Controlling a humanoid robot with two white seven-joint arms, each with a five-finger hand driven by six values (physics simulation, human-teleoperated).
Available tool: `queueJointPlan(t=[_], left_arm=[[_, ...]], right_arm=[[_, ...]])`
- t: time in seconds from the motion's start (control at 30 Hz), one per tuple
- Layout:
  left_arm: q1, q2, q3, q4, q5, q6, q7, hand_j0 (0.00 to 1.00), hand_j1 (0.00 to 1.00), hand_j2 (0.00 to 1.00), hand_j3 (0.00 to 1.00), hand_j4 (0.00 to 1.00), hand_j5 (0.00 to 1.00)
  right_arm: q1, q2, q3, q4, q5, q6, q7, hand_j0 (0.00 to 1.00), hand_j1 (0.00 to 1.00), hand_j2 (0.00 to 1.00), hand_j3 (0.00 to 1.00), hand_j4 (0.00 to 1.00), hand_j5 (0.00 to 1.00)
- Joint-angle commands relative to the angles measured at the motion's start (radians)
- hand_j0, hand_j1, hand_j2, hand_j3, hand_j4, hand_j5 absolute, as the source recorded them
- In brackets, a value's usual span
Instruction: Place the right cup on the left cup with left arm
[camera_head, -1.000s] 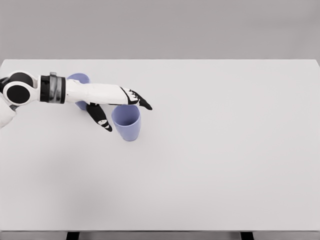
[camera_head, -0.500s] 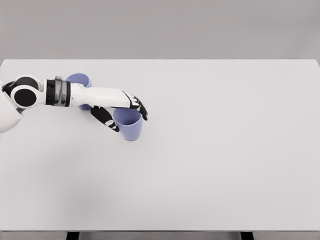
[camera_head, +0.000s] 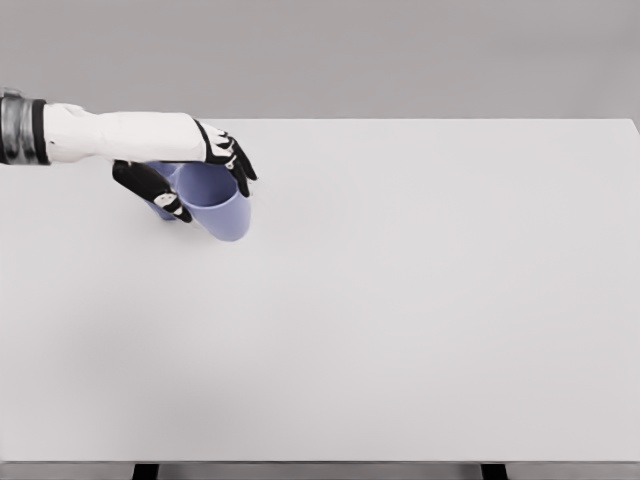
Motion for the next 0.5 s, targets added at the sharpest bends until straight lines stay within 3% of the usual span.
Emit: queueJointPlan(t=[0.0, 0.23, 0.47], left_arm=[[-0.002, 0.066, 0.002, -0.039, 0.045, 0.003, 0.001, 0.6, 0.6, 0.6, 0.6, 0.6, 0.6], [-0.058, 0.119, 0.003, -0.026, 0.059, 0.003, 0.001, 0.59, 0.59, 0.59, 0.59, 0.59, 0.59], [-0.101, 0.118, 0.003, 0.053, 0.059, 0.003, 0.001, 0.59, 0.59, 0.59, 0.59, 0.59, 0.59]], right_arm=[[0.0, 0.0, 0.0, 0.0, 0.0, 0.0, 0.0, 1.0, 1.0, 1.0, 1.0, 1.0, 1.0], [0.0, 0.0, 0.0, 0.0, 0.0, 0.0, 0.0, 1.0, 1.0, 1.0, 1.0, 1.0, 1.0], [0.0, 0.0, 0.0, 0.0, 0.0, 0.0, 0.0, 1.0, 1.0, 1.0, 1.0, 1.0, 1.0]])
